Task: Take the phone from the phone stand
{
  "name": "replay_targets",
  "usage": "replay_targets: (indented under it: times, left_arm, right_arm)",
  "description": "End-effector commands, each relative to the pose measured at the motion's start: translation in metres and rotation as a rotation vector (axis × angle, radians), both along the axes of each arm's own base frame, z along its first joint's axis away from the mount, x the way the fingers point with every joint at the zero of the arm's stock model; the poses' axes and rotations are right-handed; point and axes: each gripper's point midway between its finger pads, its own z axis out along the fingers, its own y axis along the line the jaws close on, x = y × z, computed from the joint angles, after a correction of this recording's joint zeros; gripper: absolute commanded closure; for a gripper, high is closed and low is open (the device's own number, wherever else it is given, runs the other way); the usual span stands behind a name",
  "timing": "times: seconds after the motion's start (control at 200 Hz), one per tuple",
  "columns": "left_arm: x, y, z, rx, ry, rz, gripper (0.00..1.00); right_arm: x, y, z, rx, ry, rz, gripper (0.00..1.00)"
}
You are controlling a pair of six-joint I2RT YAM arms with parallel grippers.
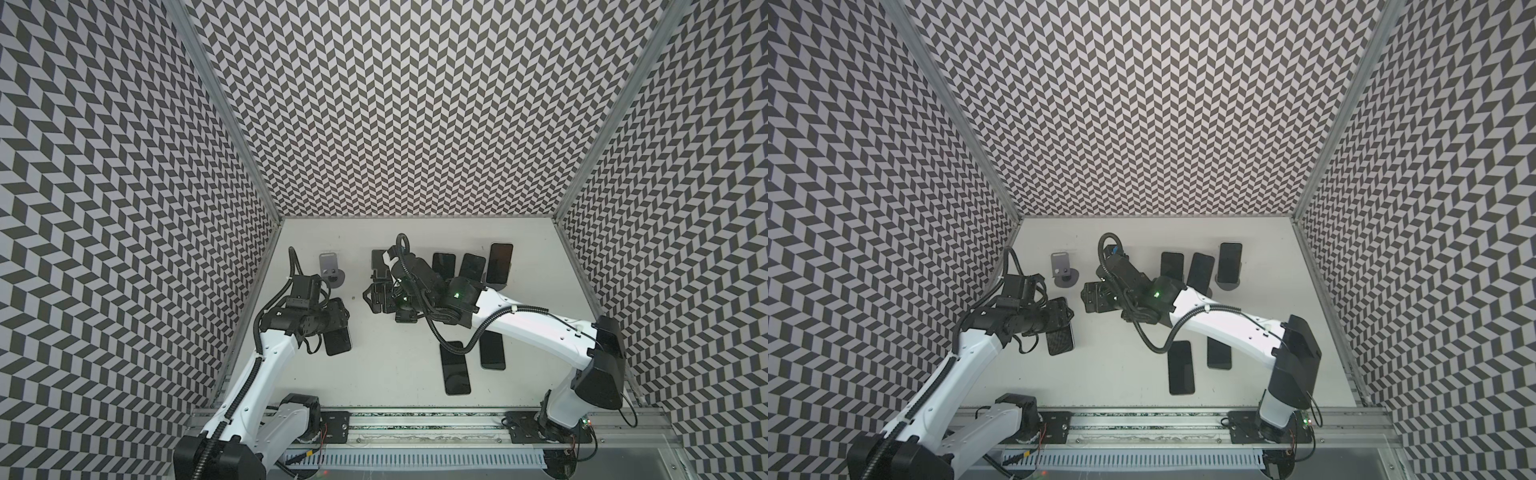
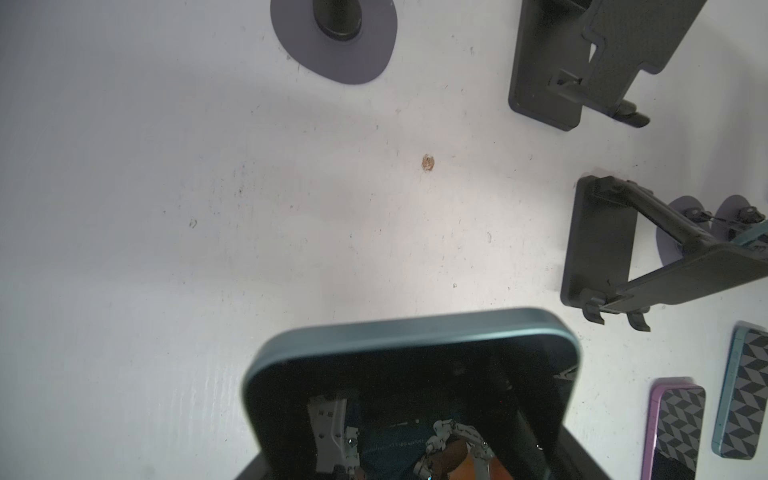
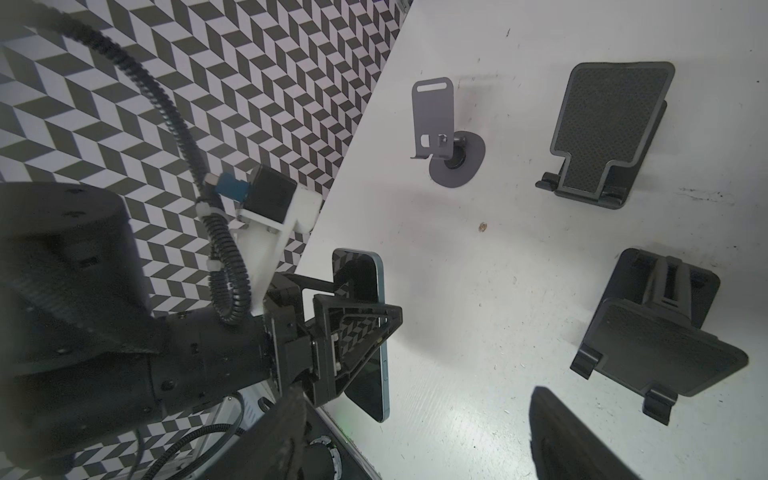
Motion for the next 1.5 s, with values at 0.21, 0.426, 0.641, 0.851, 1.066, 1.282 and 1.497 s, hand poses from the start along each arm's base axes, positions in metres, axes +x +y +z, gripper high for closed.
replay_targets:
  times: [0.21, 0.426, 0.641, 0.851, 1.066, 1.282, 1.497]
  left_arm:
    - [0.011, 0.006, 0.005, -0.051, -0.039, 0.031, 0.44]
    - [0.022, 0.011, -0.002, -0.118, -0.055, 0.081, 0.44]
    - [0.023, 0.013, -0.017, -0.115, -0.004, 0.091, 0.44]
    - [0.027, 0.016, -0.036, -0.135, 0.067, 0.130, 0.45]
    - [0.028, 0.013, -0.050, -0.148, 0.122, 0.115, 0.46]
    - [0.039, 0.013, -0.050, -0.149, 0.133, 0.108, 0.45]
    - [0.043, 0.015, -0.060, -0.113, 0.212, 0.063, 0.42]
  right_arm:
    - [-0.001, 0.030, 0.009, 0.006, -0.022, 0.105, 0.18]
    - [-0.002, 0.028, 0.017, 0.002, -0.043, 0.116, 0.18]
    - [0.001, 0.026, 0.027, 0.014, -0.068, 0.102, 0.18]
    - [0.000, 0.023, 0.038, 0.017, -0.078, 0.101, 0.18]
    - [-0.006, 0.022, 0.033, 0.041, -0.050, 0.106, 0.19]
    - [-0.012, 0.009, 0.040, 0.065, -0.050, 0.063, 0.19]
    - [-0.023, -0.002, 0.043, 0.098, -0.034, 0.032, 0.20]
